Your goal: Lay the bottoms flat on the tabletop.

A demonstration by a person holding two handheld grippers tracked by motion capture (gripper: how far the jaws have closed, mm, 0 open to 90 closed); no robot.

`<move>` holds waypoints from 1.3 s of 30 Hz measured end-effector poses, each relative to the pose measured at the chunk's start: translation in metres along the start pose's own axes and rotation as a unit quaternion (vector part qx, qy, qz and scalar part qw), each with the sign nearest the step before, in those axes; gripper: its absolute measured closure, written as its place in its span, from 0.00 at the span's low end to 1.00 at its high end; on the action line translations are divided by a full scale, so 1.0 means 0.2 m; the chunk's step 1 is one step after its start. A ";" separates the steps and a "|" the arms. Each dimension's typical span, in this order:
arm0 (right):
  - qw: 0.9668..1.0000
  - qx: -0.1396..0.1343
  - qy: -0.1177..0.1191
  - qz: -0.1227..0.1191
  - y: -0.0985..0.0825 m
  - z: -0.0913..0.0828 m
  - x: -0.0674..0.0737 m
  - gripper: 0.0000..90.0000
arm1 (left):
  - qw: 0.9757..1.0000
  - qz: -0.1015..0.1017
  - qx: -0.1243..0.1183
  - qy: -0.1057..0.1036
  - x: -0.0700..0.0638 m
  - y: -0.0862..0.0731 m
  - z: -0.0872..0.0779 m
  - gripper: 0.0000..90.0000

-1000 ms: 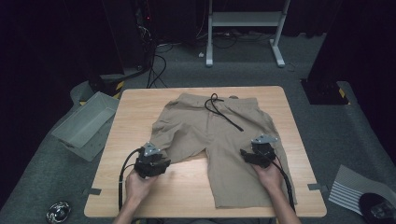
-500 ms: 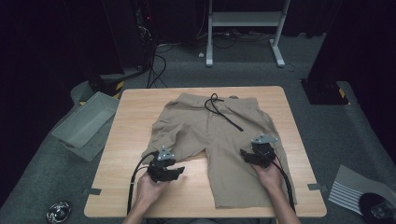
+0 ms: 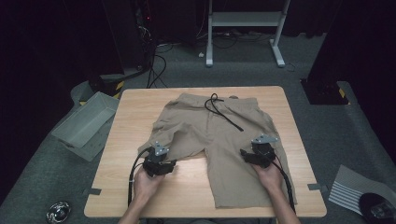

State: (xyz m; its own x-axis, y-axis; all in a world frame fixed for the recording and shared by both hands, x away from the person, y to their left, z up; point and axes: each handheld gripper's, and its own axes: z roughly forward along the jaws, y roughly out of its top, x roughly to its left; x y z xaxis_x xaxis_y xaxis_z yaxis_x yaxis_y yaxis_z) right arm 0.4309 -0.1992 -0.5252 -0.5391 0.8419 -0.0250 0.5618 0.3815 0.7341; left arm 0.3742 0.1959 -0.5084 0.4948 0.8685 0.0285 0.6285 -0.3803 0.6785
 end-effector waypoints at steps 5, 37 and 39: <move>1.000 0.000 0.000 0.000 0.00 0.00 0.00 0.42 | 1.000 -0.009 0.011 0.004 0.03 0.00 0.03 0.66; 1.000 0.001 0.000 0.002 0.00 0.00 0.00 0.41 | 0.997 0.069 0.025 -0.023 -0.13 0.12 0.04 0.70; 1.000 0.001 0.001 0.002 0.00 0.00 0.00 0.41 | 0.996 0.070 0.041 -0.034 -0.13 0.10 0.06 0.76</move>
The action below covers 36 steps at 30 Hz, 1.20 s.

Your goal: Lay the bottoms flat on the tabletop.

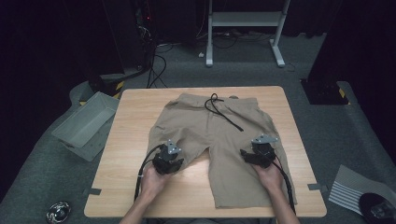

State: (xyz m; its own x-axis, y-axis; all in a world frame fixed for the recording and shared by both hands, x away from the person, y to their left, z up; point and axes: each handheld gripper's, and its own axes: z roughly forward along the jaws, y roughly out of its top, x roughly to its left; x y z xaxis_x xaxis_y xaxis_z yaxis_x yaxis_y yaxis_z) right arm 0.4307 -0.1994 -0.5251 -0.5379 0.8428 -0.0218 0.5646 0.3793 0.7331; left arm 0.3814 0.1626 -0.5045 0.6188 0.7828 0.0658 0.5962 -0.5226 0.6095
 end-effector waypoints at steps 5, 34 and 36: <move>1.000 0.000 0.000 0.000 0.00 0.00 0.00 0.41 | 1.000 0.009 0.009 -0.021 -0.03 -0.01 0.00 0.97; 1.000 0.001 -0.001 0.001 0.00 0.00 0.00 0.41 | 1.000 -0.002 -0.010 -0.004 -0.08 0.06 0.07 0.62; 1.000 0.001 -0.001 0.000 0.00 0.00 0.00 0.41 | 1.000 -0.003 -0.008 -0.018 -0.08 0.06 0.06 0.72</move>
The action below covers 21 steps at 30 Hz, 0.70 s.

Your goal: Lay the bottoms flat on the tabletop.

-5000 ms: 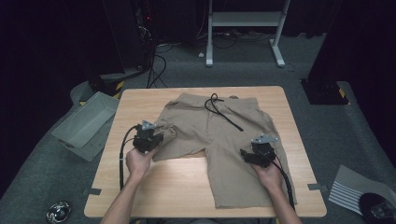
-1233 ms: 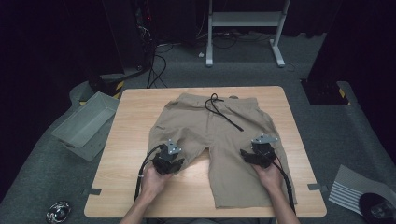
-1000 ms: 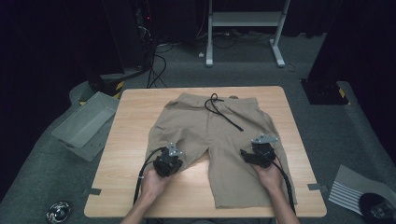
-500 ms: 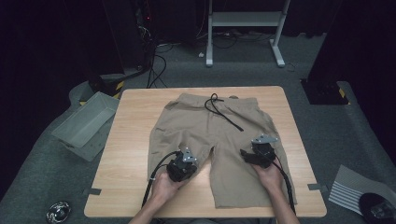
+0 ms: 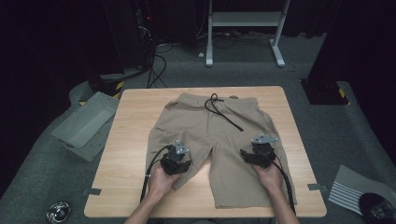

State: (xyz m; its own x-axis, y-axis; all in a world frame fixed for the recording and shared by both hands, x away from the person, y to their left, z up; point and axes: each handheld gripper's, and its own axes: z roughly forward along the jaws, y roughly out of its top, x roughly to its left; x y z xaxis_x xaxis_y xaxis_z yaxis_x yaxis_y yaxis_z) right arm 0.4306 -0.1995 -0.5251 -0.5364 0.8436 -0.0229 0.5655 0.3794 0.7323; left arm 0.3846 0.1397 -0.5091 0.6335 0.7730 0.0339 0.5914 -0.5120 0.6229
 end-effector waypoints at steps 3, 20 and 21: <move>1.000 0.000 0.000 0.000 0.00 0.00 0.00 0.41 | 1.000 0.012 0.006 -0.018 -0.03 -0.01 -0.01 0.87; 1.000 0.000 0.000 0.000 0.00 0.00 0.00 0.41 | 0.999 0.013 -0.026 -0.017 -0.08 0.01 -0.06 0.69; 1.000 0.000 0.000 0.000 0.00 0.00 0.00 0.41 | 1.000 0.008 -0.020 -0.017 -0.07 0.00 -0.04 0.69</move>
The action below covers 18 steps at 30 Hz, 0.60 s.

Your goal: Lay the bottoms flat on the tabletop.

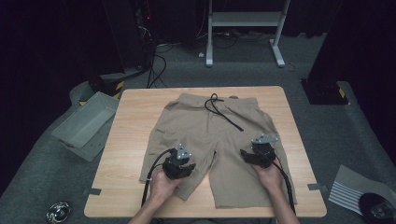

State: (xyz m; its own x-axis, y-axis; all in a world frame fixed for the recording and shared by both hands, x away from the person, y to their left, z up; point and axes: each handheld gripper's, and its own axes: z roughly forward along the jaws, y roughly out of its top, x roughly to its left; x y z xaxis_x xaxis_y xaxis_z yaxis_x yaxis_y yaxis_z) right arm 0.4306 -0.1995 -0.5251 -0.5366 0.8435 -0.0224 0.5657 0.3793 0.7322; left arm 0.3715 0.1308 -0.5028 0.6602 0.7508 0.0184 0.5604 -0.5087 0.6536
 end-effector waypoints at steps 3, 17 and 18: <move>1.000 0.000 0.000 0.000 0.00 0.00 0.00 0.41 | 1.000 0.004 0.007 -0.007 0.00 -0.03 0.03 0.74; 1.000 0.000 0.000 -0.001 0.00 0.00 0.00 0.41 | 0.997 0.030 -0.020 -0.064 -0.14 -0.08 -0.05 0.83; 1.000 0.000 0.001 0.001 0.00 0.00 0.00 0.41 | 0.998 0.019 -0.032 -0.056 -0.12 -0.08 -0.08 0.78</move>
State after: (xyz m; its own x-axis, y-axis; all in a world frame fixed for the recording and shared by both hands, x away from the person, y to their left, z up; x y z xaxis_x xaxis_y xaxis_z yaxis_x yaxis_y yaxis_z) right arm 0.4304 -0.1994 -0.5251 -0.5367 0.8435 -0.0210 0.5669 0.3788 0.7316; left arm 0.3397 0.1274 -0.5018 0.7341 0.6779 -0.0394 0.5041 -0.5051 0.7005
